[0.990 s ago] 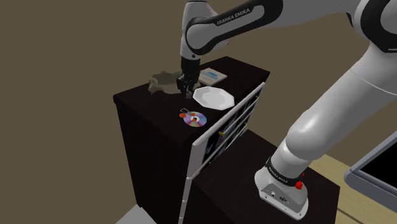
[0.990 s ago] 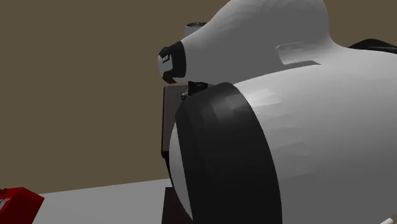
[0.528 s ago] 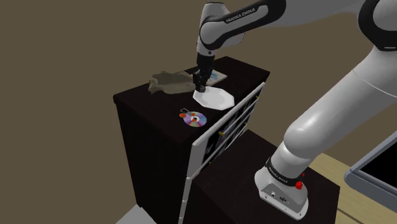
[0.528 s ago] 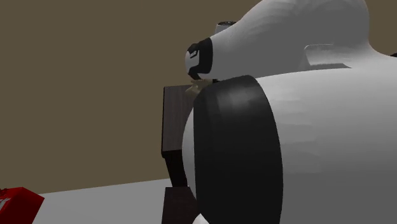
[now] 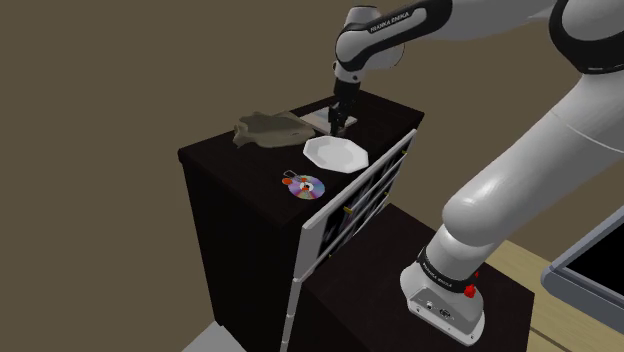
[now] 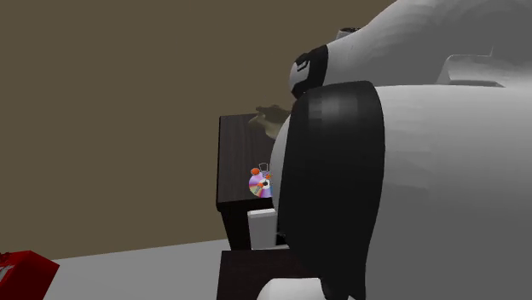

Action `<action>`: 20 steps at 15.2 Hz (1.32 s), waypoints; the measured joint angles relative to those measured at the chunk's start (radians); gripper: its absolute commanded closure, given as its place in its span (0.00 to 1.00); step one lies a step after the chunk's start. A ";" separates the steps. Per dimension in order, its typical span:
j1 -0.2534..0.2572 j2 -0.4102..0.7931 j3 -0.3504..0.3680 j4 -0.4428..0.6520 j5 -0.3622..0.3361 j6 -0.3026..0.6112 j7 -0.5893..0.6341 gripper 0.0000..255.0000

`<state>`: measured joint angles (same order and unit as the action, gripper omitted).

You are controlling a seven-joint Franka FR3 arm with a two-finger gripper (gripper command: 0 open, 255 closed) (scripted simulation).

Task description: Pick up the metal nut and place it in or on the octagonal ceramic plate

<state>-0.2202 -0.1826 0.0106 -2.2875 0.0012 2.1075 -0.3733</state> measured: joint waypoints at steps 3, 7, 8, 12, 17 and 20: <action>-0.012 0.008 -0.016 -0.015 -0.003 0.022 -0.027 1.00; -0.013 0.034 -0.018 -0.045 -0.003 0.078 -0.030 1.00; -0.013 0.039 -0.018 -0.053 -0.004 0.091 -0.031 1.00; -0.014 0.068 -0.019 -0.080 -0.003 0.146 -0.032 1.00; -0.014 0.101 -0.019 -0.104 -0.003 0.204 -0.032 1.00; -0.013 0.104 -0.019 -0.104 -0.003 0.208 -0.032 1.00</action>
<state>-0.2336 -0.0786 -0.0081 -2.3919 -0.0019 2.3153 -0.4049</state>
